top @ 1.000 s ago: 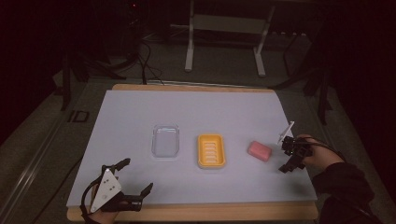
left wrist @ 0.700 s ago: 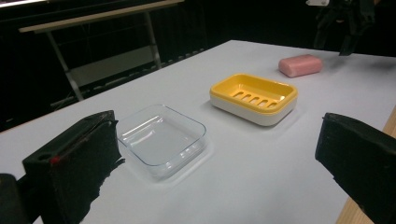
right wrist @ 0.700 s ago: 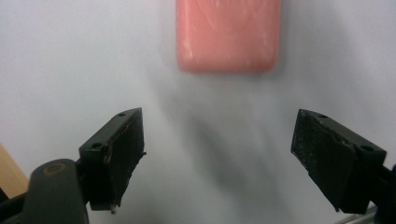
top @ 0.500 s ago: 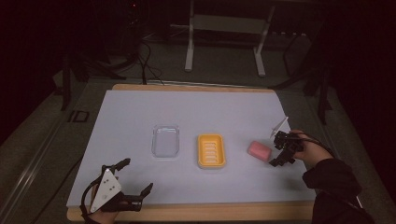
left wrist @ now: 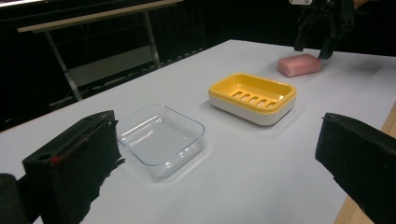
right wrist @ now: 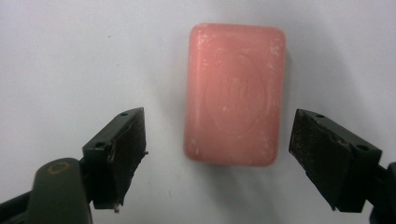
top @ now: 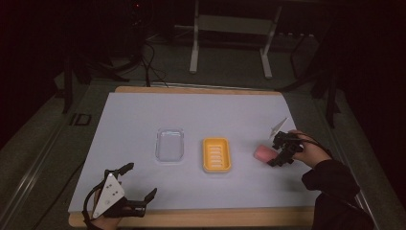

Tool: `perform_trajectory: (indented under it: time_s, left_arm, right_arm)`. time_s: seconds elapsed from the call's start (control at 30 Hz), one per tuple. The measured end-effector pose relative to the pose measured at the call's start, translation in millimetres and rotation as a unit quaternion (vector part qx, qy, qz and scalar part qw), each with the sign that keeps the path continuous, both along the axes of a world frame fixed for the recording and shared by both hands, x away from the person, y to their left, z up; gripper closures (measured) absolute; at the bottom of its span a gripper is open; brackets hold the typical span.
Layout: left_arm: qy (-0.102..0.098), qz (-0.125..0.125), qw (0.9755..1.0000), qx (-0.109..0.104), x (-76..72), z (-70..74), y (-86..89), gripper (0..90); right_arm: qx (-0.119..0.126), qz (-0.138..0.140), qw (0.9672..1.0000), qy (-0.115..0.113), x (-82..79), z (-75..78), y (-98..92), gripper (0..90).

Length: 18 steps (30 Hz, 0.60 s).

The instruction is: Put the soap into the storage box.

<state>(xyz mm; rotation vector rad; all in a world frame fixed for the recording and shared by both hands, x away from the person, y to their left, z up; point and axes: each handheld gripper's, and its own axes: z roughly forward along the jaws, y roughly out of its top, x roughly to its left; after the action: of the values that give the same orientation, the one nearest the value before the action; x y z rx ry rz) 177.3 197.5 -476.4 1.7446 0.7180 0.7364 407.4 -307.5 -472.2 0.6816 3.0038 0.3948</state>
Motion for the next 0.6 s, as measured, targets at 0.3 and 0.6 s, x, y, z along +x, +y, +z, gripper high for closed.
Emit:
perform_trajectory:
  time_s: [0.3, 0.6]
  left_arm:
    - [0.001, -0.001, 1.0000, 0.001, 0.3, -0.3, -0.2, 0.4]
    - [0.002, -0.002, 1.0000, 0.000, 0.5, -0.7, -0.4, 0.4]
  right_arm:
    - [-0.005, 0.005, 1.0000, 0.000, 8.8, -13.6, 8.0, 19.1]
    - [-0.016, 0.011, 0.9998, 0.011, 16.6, -22.5, 15.7, 21.9]
